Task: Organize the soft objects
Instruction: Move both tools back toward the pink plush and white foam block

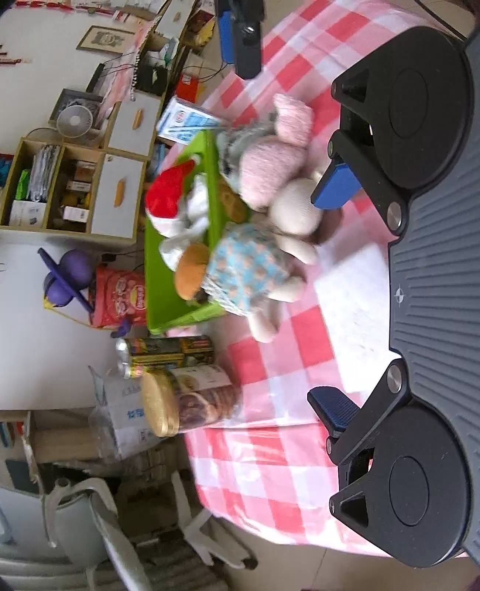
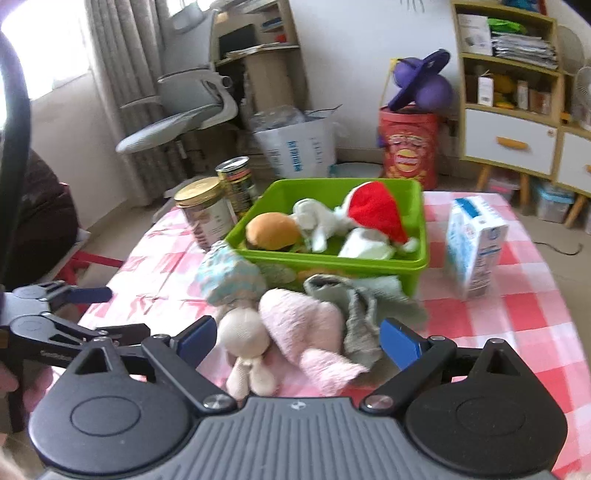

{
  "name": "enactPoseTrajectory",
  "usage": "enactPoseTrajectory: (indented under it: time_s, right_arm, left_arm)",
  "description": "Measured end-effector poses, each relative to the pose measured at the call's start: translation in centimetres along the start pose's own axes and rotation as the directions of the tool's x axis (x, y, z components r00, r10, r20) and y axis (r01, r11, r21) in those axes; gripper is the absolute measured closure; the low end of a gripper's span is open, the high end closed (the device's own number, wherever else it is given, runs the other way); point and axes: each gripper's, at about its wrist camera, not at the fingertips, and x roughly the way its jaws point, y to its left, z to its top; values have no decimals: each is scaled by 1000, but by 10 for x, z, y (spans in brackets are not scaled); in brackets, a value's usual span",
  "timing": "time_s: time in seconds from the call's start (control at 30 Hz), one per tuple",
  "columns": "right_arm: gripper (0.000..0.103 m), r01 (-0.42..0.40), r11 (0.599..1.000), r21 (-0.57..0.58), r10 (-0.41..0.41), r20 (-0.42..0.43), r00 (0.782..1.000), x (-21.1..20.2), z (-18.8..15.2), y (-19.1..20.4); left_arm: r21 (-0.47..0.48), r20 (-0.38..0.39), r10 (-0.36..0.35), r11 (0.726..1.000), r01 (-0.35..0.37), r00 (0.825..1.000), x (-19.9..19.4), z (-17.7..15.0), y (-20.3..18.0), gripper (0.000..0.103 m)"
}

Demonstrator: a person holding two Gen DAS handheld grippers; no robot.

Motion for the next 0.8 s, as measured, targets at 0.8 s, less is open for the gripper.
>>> enactPoseTrajectory:
  time_s: [0.8]
  right_arm:
    - [54, -7, 1000, -27, 8, 12, 1000, 70, -24, 16]
  left_arm:
    - [-3, -35, -97, 995, 96, 995, 35, -43, 45, 8]
